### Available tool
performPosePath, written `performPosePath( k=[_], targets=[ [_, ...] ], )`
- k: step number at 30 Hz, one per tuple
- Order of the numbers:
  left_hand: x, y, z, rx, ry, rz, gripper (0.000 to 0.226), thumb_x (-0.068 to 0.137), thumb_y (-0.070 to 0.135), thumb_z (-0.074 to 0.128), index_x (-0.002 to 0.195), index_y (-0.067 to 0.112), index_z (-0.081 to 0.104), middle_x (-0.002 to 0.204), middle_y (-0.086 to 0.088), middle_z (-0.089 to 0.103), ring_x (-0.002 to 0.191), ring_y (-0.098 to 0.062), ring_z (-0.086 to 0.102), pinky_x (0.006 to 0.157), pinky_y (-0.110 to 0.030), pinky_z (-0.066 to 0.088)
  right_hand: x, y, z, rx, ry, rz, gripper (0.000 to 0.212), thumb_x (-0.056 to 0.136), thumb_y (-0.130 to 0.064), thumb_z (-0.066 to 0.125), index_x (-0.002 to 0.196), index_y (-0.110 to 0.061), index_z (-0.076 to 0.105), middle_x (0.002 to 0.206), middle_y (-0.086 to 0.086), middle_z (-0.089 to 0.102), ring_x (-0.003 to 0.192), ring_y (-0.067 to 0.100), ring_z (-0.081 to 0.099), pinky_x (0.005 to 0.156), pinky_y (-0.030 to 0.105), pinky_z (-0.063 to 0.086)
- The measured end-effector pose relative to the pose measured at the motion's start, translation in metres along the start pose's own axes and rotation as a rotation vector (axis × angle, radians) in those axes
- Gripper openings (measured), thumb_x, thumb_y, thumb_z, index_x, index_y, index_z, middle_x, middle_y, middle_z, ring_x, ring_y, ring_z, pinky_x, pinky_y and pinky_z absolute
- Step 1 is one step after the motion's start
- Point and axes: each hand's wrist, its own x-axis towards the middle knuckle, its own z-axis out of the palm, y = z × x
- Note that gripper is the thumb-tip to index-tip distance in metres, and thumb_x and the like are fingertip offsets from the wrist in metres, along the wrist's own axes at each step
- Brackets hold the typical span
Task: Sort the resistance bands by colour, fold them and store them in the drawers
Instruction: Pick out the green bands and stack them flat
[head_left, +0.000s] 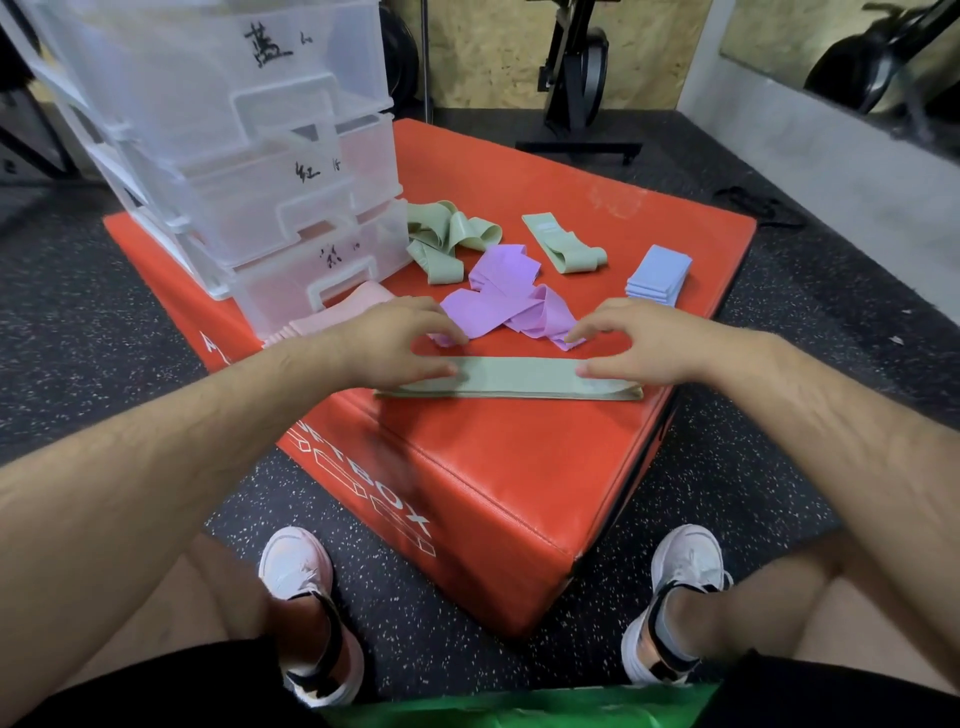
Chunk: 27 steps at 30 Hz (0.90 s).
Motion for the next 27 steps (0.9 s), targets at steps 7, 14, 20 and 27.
performPosePath(
  k=[7, 14, 20, 27],
  targets=[
    [0.079, 0.035, -0.012, -0.032, 0.127, 0.002, 0.045, 0.09, 0.053, 0.056, 0.128, 0.029, 0.061, 0.125, 0.003, 0.059, 0.123, -0.017, 0.05, 0.102, -0.036, 0.04, 0.048, -0.007, -0.025, -0.054, 0.143, -0.035, 0.033, 0.091, -0.038, 0.064, 0.124, -0.033, 0.064, 0.119, -0.006, 0.061, 0.115, 0.017, 0.054, 0.105, 0.037, 0.041],
    [0.155, 0.035, 0.003, 0.072, 0.054, -0.08, 0.051, 0.095, 0.047, 0.052, 0.144, 0.033, 0.043, 0.143, 0.002, 0.047, 0.133, -0.023, 0.041, 0.108, -0.043, 0.03, 0.102, 0.026, -0.04, -0.172, 0.132, 0.211, 0.033, 0.092, -0.041, 0.057, 0.125, -0.04, 0.061, 0.124, 0.002, 0.057, 0.121, 0.029, 0.051, 0.104, 0.043, 0.043],
    [0.19, 0.015, 0.013, 0.054, 0.018, -0.142, 0.051, 0.096, 0.046, 0.05, 0.144, 0.03, 0.043, 0.142, 0.001, 0.048, 0.133, -0.023, 0.042, 0.108, -0.039, 0.028, 0.142, 0.032, -0.029, -0.16, 0.11, 0.351, 0.035, 0.096, -0.044, 0.044, 0.128, -0.044, 0.056, 0.133, 0.009, 0.05, 0.123, 0.035, 0.051, 0.104, 0.044, 0.042],
    [0.204, -0.002, 0.019, 0.045, 0.004, -0.195, 0.048, 0.097, 0.047, 0.046, 0.141, 0.03, 0.046, 0.138, 0.0, 0.051, 0.131, -0.028, 0.042, 0.107, -0.044, 0.033, 0.172, 0.027, -0.013, -0.183, 0.106, 0.468, 0.037, 0.095, -0.051, 0.05, 0.125, -0.031, 0.058, 0.131, 0.01, 0.055, 0.122, 0.034, 0.053, 0.099, 0.042, 0.038]
  ],
)
